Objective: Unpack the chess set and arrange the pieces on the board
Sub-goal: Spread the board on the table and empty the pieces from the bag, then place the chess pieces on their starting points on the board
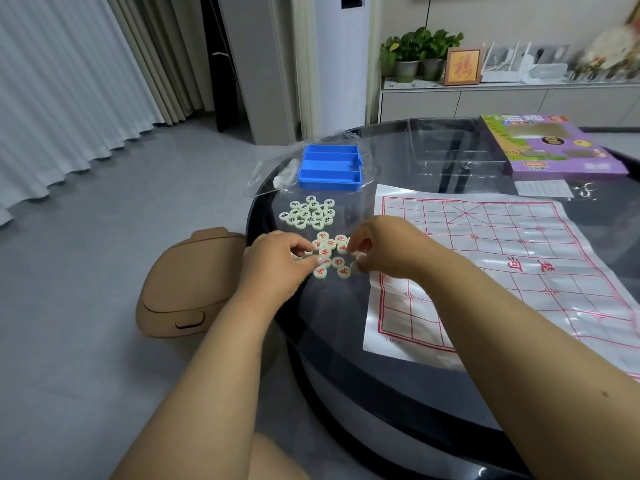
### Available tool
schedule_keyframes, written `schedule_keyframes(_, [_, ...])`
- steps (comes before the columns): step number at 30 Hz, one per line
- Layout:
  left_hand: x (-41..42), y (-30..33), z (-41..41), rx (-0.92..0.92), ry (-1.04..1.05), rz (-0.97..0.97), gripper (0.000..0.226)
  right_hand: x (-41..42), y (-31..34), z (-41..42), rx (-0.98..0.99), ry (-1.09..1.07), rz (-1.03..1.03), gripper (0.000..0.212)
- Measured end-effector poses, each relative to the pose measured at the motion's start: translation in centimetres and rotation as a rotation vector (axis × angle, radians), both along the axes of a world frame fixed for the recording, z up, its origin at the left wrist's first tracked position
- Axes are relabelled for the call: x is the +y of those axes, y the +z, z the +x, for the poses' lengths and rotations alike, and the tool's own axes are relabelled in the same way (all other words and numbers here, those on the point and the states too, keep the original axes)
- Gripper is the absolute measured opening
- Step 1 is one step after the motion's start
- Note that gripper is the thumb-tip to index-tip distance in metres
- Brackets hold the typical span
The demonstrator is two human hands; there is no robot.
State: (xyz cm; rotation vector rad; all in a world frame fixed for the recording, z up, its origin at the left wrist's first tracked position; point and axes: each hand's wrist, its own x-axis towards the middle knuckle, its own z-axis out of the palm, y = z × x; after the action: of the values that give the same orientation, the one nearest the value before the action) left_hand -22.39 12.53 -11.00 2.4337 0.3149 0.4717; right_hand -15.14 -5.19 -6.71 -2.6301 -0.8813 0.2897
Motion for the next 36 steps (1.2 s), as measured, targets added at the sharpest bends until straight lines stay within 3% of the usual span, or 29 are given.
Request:
schedule_keyframes(5, [-2.1,0.5,-0.5,0.164,0.044,0.183,0.041,0.5,-0.8,-1.2,-0.036,-0.006,-0.071,0.037])
schedule_keyframes(15, [-2.8,-0.4,0.2,0.174,0.06,0.199,0.027,1.1,-1.3,-1.4,-0.071,-0.035,-0.047,0.035])
schedule_keyframes(26, [-2.2,0.1,-0.8,0.198,-0.06,0.221,0.019,1.3,-1.3,-2.3,-0.052,-0.065,-0.016,0.035])
schedule_keyframes(30, [-1.6,0.3,-1.4,0.224,-0.1,0.216,0.018,2.2,-0.9,-2.6,-0.04,-0.034,-0.092,0.033])
schedule_keyframes(36, [-1.3,0.4,-1.8,0.239,-0.141,0.228,0.013,4.0,0.8,-2.5,0.125,0.073,-0.392,0.041])
